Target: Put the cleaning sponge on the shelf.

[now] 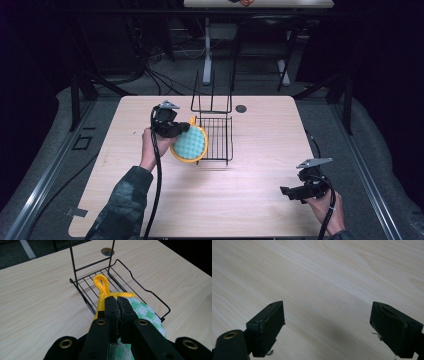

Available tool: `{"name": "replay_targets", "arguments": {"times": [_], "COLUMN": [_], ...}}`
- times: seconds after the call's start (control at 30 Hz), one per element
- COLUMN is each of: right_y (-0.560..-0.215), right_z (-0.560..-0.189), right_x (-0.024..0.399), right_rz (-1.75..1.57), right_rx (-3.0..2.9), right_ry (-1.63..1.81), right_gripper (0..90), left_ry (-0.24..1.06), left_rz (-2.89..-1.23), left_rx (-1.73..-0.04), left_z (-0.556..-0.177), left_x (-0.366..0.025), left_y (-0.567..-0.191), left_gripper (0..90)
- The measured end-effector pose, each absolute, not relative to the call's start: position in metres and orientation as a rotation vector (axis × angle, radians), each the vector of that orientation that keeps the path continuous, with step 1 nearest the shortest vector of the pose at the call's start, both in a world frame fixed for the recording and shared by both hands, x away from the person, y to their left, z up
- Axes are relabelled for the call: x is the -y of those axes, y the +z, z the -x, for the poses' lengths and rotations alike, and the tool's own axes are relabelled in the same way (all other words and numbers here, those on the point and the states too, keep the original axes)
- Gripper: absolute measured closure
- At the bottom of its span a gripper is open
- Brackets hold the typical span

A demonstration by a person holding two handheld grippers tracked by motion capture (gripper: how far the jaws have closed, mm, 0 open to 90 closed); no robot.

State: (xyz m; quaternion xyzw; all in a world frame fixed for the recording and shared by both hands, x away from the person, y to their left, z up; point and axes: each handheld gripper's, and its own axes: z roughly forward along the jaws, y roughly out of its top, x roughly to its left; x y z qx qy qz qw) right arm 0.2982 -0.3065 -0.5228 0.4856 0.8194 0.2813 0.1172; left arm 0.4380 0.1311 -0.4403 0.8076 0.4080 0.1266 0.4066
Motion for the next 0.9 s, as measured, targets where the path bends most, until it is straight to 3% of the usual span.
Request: {"name": "replay_targets", "arguments": {"times": [0.9], "right_y": [-0.524], "right_z": [-0.297], "right_x": [0.306], "right_rz": [-1.417], "right_rx": [-2.402], "right_ry": [0.818], "right_gripper": [12.1], "left_ry": [0.29], "left_rz": [-1.927], "left_rx": [-1.036], "left_z": [-0.455], "left_x": [-0.119], "left_y": [-0.455], "left_gripper": [87.3]}}
